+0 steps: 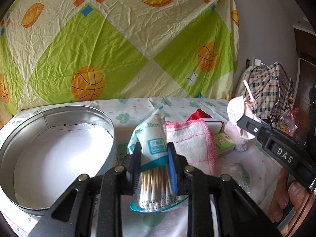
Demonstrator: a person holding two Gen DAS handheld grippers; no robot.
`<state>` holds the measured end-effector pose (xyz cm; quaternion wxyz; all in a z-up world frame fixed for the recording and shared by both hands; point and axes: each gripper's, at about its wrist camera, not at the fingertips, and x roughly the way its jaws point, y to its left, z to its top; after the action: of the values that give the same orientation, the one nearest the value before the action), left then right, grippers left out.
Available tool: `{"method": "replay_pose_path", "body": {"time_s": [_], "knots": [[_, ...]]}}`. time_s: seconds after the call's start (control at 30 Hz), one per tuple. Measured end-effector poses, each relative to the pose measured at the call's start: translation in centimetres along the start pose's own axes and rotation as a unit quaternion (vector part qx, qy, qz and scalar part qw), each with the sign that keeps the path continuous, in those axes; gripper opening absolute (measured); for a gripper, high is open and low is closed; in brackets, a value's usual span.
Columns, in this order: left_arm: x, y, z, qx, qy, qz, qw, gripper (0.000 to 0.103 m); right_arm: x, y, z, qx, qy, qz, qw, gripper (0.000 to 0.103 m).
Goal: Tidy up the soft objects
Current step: 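Carry the swab packet and pink pouch over the grey tin with both tools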
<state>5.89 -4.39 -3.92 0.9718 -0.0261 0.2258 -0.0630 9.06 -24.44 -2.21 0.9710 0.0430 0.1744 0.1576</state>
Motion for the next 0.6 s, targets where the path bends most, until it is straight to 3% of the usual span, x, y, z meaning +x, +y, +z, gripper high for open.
{"method": "replay_pose_path", "body": {"time_s": [0.6], "knots": [[-2.6,2.5,-0.3,-0.009,-0.064,0.039,0.9972,0.023,0.2,3.2,0.0,-0.025,-0.029,0.011,0.999,0.021]]}}
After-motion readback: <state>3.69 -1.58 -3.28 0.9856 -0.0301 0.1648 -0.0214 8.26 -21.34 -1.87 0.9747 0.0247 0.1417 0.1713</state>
